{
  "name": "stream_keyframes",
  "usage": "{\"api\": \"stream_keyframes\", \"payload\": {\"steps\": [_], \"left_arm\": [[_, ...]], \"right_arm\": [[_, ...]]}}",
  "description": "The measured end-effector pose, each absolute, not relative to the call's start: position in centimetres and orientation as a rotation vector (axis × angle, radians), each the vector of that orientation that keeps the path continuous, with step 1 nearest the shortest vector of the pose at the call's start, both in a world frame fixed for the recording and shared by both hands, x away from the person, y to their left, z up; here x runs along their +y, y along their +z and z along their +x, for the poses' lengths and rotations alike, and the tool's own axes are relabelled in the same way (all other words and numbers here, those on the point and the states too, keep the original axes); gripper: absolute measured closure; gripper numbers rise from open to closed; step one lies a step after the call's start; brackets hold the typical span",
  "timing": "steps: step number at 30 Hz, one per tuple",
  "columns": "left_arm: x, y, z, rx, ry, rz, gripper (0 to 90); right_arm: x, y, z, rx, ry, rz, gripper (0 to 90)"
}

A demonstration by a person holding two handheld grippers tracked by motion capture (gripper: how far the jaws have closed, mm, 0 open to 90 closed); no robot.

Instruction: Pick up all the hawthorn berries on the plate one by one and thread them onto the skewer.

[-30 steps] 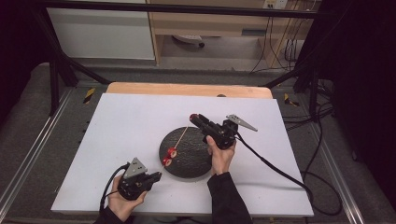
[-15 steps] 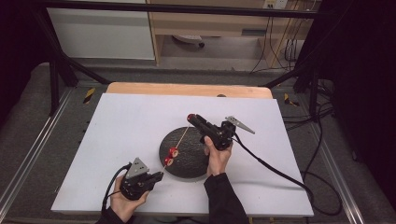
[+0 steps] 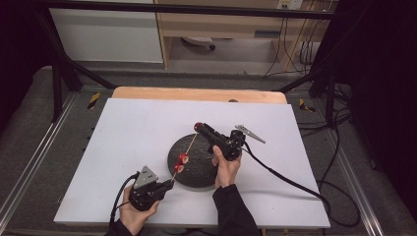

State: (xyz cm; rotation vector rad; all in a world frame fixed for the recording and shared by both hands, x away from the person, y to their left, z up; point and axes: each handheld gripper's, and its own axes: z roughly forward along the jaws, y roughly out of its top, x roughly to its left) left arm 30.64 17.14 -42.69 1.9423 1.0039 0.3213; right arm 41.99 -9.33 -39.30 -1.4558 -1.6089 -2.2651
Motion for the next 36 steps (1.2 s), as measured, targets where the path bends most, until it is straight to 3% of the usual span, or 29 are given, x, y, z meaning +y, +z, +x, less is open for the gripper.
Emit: {"api": "stream_keyframes", "payload": {"steps": [21, 36], "left_arm": [[16.6, -43.1, 31.2, 1.047, 0.298, 1.88, 88.4], [16.8, -43.2, 31.3, 1.03, 0.293, 1.889, 88.4]], "right_arm": [[-7.4, -42.2, 40.0, -1.689, -2.148, -1.432, 63.1], [-7.5, -42.0, 39.2, -1.814, -2.106, -1.405, 61.0]]}}
